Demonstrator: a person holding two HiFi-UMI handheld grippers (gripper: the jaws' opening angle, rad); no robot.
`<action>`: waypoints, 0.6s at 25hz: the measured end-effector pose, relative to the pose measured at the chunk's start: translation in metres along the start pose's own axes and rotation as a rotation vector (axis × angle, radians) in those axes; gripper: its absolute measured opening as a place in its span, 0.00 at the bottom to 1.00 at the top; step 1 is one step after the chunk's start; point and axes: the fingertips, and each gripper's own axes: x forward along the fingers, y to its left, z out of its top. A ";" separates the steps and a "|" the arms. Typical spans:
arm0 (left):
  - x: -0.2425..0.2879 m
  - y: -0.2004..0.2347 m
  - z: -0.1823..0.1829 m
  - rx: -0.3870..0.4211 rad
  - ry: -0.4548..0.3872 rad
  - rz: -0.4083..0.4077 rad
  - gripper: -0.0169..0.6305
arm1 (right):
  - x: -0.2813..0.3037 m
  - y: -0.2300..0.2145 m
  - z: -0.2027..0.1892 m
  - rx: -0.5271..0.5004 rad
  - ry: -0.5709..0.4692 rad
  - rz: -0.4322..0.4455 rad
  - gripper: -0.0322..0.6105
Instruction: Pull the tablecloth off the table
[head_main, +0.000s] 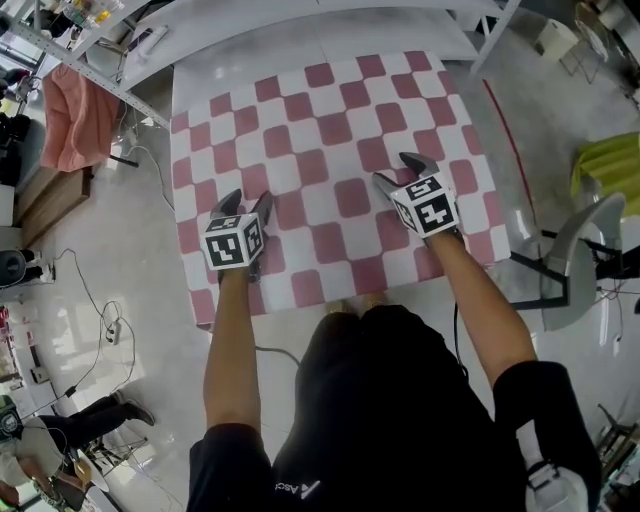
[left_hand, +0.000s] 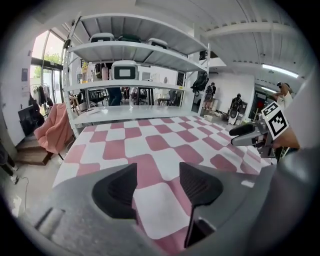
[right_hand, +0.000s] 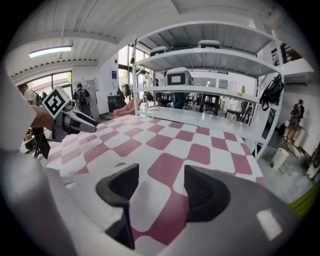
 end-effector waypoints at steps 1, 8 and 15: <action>0.005 0.002 -0.005 0.003 0.021 0.003 0.42 | 0.006 -0.002 -0.004 0.001 0.022 -0.006 0.48; 0.026 0.021 -0.032 0.001 0.154 0.049 0.44 | 0.029 -0.016 -0.026 0.030 0.145 -0.059 0.52; 0.038 0.023 -0.055 -0.030 0.260 0.024 0.44 | 0.037 -0.023 -0.042 0.118 0.227 -0.053 0.52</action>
